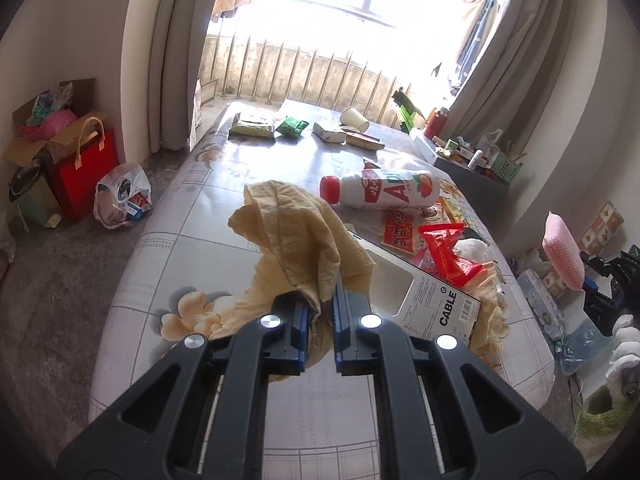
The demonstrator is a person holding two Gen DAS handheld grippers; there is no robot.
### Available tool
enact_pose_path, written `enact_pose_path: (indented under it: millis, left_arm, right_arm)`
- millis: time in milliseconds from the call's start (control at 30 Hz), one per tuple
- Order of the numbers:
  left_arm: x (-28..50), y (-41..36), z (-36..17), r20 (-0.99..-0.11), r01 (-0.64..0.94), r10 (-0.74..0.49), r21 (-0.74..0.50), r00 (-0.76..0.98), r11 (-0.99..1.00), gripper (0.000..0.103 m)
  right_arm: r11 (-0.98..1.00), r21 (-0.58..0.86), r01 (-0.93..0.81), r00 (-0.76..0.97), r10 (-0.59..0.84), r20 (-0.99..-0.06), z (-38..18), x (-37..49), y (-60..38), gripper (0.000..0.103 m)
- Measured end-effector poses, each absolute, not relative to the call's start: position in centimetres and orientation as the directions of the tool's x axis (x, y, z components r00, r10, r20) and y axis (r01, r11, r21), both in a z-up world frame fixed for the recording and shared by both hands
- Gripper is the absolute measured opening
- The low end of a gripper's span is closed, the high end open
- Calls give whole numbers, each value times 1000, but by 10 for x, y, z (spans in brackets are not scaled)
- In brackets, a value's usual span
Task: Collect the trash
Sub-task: 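Carry the beige cloth and pink scrubber over the blue wastebasket with both tools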
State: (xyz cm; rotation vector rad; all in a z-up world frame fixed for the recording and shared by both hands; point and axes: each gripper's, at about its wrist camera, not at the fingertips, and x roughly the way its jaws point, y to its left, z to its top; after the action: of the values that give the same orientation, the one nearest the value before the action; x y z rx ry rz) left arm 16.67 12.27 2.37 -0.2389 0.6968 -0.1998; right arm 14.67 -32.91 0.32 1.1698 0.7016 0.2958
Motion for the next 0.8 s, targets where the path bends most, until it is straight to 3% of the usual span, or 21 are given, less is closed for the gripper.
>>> enact_pose_path:
  millis: [300, 500, 633, 800]
  left_arm:
    - [170, -16, 80, -541, 482, -574, -318, 615, 816, 8]
    - [192, -166, 81, -604, 697, -706, -323, 369, 641, 8]
    - [206, -282, 51, -697, 770, -702, -364, 148, 524, 8]
    - [217, -414, -15, -825, 814, -565, -340, -18, 471, 8]
  right_arm:
    - [348, 917, 196, 897, 315, -311, 11, 39, -425, 23]
    - [323, 873, 366, 914, 53, -402, -15, -42, -498, 23]
    - [280, 823, 495, 863, -50, -502, -51, -67, -536, 23]
    - [190, 786, 589, 804, -41, -593, -114, -58, -572, 23]
